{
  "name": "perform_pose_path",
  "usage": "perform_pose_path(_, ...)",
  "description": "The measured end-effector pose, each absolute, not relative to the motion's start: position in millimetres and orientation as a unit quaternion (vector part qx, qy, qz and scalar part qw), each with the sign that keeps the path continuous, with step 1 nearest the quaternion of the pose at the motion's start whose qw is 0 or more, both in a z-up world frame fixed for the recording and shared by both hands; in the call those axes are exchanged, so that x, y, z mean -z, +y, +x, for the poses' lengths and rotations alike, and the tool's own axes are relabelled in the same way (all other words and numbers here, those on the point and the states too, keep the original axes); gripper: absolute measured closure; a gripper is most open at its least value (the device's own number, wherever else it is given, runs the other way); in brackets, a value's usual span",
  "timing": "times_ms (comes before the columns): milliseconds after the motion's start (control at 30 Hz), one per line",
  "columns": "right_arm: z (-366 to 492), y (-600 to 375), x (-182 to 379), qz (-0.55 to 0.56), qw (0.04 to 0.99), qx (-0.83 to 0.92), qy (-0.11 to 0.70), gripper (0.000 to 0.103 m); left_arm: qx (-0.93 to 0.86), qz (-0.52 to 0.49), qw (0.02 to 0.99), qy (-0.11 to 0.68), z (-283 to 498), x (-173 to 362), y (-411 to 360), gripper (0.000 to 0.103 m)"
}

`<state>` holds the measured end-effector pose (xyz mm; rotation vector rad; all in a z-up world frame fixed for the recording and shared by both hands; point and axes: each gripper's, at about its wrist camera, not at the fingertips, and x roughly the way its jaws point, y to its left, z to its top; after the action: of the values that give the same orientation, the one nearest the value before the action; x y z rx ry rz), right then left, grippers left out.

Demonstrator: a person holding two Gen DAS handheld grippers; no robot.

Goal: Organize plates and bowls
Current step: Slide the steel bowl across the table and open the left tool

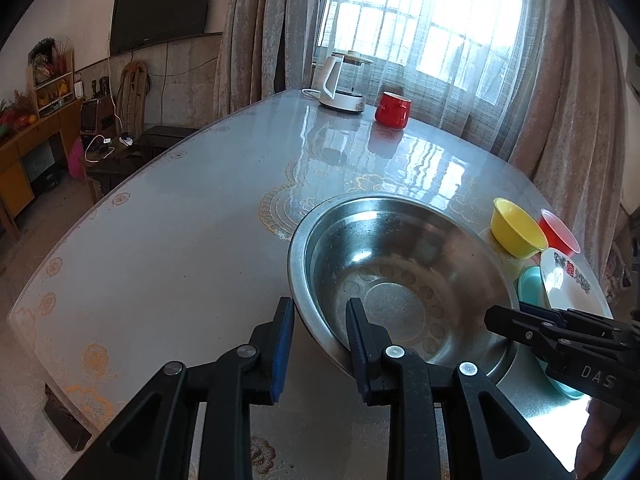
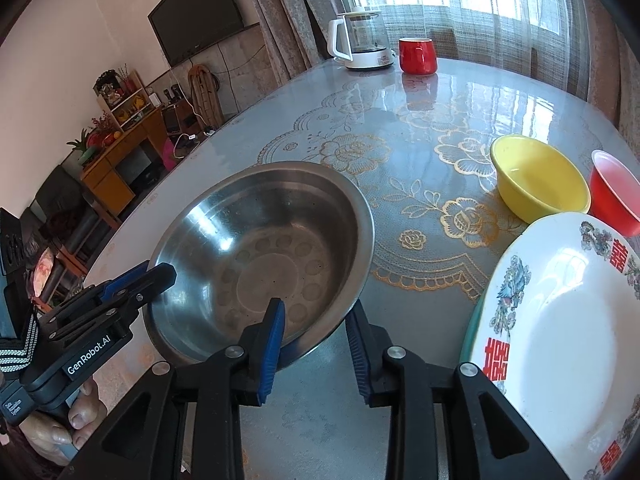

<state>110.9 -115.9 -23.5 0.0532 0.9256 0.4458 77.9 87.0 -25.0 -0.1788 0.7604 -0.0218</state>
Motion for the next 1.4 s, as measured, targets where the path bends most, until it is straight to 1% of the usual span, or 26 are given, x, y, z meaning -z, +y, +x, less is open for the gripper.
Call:
perform_pose_path(200, 106, -112, 20, 0.002, 0.880, -0.196, 0.432, 0.071, 0.010, -0.075, 0.927, 0.367, 78, 26, 86, 0.075)
perform_pose_path(333, 98, -114, 13, -0.007, 0.892, -0.189, 0.410, 0.070, 0.011, -0.067, 0.927, 0.368, 77, 26, 85, 0.075)
perform_pose_path(400, 93, -117, 9, -0.002, 0.897, -0.194, 0.396, 0.068, 0.008, -0.065, 0.927, 0.370, 78, 25, 84, 0.075)
perform_pose_path(567, 84, -124, 3, 0.011, 0.903, -0.210, 0.375, 0.068, 0.000, -0.061, 0.927, 0.370, 78, 23, 81, 0.075)
perform_pose_path(1100, 80, -133, -1, 0.035, 0.904, -0.224, 0.362, 0.068, -0.013, -0.054, 0.938, 0.341, 73, 2, 85, 0.072)
perform_pose_path(1233, 81, -136, -3, 0.043, 0.905, -0.224, 0.359, 0.068, -0.006, -0.050, 0.942, 0.331, 72, -7, 81, 0.068)
perform_pose_path(1400, 82, -140, -6, 0.050, 0.905, -0.221, 0.359, 0.068, 0.006, -0.050, 0.944, 0.326, 73, -17, 76, 0.068)
